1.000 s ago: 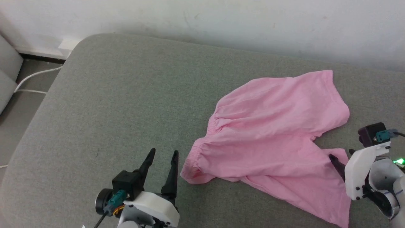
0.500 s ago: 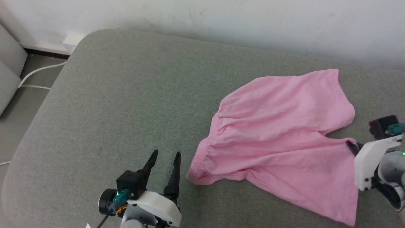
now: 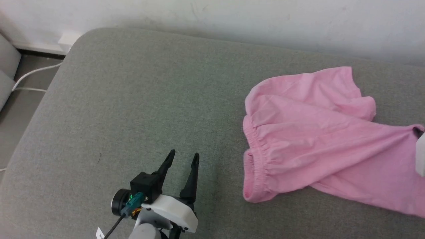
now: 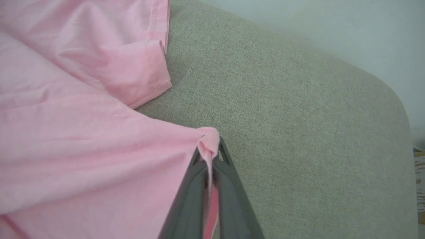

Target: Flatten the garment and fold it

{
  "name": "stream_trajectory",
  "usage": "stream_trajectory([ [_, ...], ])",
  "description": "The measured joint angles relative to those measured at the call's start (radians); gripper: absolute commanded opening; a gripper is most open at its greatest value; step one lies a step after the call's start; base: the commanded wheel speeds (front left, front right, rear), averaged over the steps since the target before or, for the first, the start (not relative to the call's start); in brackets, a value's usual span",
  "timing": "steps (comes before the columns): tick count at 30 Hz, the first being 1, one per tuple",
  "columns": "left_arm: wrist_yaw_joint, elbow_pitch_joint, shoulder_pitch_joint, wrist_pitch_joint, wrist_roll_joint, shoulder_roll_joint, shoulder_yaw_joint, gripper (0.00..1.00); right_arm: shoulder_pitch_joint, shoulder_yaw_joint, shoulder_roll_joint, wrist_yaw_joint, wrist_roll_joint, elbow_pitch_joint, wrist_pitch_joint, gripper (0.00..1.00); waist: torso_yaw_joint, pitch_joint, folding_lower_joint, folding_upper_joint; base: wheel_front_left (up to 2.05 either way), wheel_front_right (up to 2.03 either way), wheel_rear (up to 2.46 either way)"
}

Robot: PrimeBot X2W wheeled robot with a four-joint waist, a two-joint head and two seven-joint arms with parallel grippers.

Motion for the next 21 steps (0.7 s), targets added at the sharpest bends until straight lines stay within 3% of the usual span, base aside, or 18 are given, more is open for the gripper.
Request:
stream_trajectory([
  [4,-0.003,0.008,-0.013,-0.005,0.0,-0.008,-0.007,1.0,-0.082,0.037,-0.007,0.0,-0.057,0.093,-0.072,0.0,0.019,0.022,0.0,0.0,0.0,0.0,0.0],
  [5,-0.003,0.011,-0.017,-0.007,0.0,-0.009,-0.009,1.0,-0.096,0.053,-0.005,0.0,-0.066,0.118,-0.096,1.0,0.024,0.026,0.0001,0.0,0.0,0.0,0.0],
  [12,-0.003,0.018,-0.019,-0.009,0.0,-0.01,-0.006,1.0,-0.136,0.117,0.032,0.0,-0.075,0.247,-0.241,1.0,0.03,0.026,0.0,0.0,0.0,0.0,0.0],
  [21,-0.003,-0.003,-0.014,-0.016,-0.004,-0.003,0.022,1.0,-0.126,0.108,0.07,0.0,-0.064,0.204,-0.496,1.0,-0.035,-0.026,-0.0001,0.0,0.0,0.0,0.0],
])
